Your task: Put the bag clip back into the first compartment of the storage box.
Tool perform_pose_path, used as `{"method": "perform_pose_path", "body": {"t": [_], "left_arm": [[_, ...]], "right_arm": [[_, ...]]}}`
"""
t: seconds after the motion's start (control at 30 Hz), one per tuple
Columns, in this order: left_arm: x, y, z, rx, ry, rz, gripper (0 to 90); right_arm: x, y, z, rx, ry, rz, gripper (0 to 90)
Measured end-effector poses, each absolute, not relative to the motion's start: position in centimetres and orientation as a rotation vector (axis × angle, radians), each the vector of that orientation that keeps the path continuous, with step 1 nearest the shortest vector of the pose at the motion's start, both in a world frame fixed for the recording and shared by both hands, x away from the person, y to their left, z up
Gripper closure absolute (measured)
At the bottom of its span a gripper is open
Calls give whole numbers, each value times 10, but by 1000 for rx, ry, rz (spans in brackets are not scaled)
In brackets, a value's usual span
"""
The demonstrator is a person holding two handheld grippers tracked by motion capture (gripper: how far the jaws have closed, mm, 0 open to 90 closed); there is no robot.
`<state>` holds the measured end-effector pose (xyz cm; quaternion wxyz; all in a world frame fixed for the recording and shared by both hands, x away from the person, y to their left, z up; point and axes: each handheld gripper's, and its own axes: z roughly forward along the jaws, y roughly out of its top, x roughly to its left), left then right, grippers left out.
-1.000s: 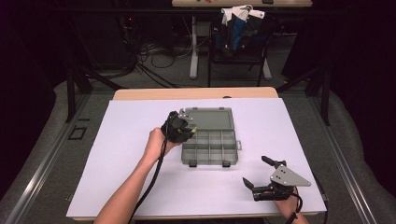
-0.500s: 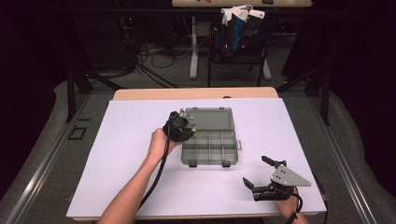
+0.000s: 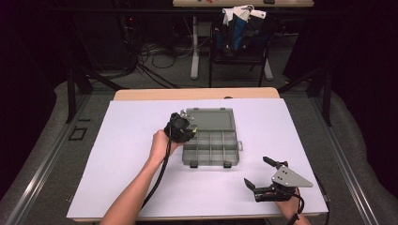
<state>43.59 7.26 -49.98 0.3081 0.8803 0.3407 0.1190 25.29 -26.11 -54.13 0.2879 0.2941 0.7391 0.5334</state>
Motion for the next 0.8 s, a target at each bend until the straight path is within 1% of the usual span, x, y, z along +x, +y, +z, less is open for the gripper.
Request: {"method": "perform_pose_path", "body": {"t": [0.7, 0.77, 0.8], "left_arm": [[439, 70, -507, 2354, 910, 295, 796], [439, 71, -507, 2346, 905, 291, 772], [439, 71, -507, 2343, 907, 292, 726]], "right_arm": [[253, -261, -541, 776, 1975, 1423, 9], [253, -261, -541, 778, 1976, 1423, 8], [253, -261, -541, 784, 1977, 1425, 9]]}}
